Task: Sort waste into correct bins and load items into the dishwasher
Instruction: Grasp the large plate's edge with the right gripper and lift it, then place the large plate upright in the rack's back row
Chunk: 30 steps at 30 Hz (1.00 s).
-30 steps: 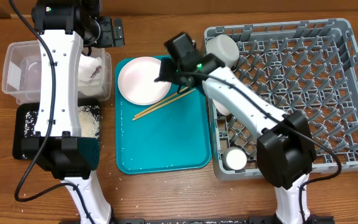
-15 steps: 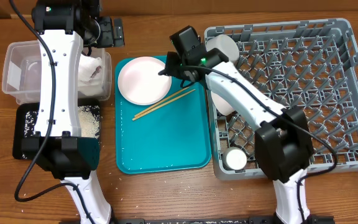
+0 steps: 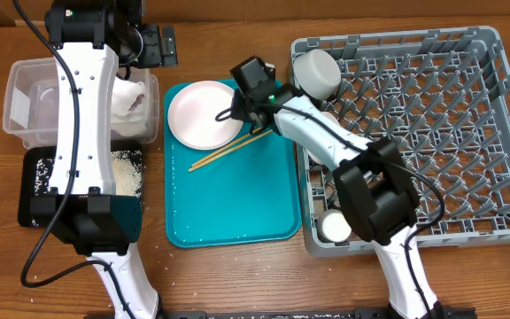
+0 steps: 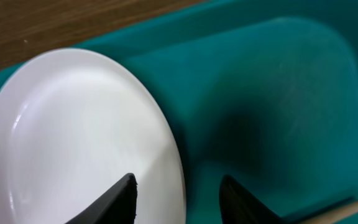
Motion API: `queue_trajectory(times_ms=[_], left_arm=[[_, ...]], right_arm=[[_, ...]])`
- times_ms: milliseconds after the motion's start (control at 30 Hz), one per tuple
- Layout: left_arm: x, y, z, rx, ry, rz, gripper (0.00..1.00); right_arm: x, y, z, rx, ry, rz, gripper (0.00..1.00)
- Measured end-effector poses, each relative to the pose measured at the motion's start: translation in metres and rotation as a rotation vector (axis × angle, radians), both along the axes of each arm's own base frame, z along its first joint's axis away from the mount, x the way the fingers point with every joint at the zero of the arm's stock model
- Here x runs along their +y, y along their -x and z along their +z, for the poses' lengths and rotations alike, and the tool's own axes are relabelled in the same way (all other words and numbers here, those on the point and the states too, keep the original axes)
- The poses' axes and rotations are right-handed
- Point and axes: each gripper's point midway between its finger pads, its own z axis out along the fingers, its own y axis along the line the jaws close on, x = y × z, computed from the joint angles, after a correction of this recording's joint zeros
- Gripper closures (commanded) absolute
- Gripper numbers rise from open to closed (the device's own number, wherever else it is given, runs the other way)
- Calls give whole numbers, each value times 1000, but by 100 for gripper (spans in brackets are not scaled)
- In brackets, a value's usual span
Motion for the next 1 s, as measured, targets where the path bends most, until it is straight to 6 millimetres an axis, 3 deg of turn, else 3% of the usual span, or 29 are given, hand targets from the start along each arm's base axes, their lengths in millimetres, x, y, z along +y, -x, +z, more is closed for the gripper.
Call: queue_trajectory(times_ms=[67,167,333,667,833,1000], left_arm=[[0,0,0,0,0,0,0],[0,0,0,0,0,0,0],[0,0,0,0,0,0,0],[0,0,0,0,0,0,0],[0,0,0,0,0,0,0],[0,0,0,0,0,0,0]], right_arm=[[2,2,-7,9,6,5,60],[5,6,-20,26,16,9,72],[7,8,-24,31,20,10,96],[4,9,-19,54,44,10,96],[-9,2,14,44,123,19,96],[-46,-4,78,-34,296,-5,96]])
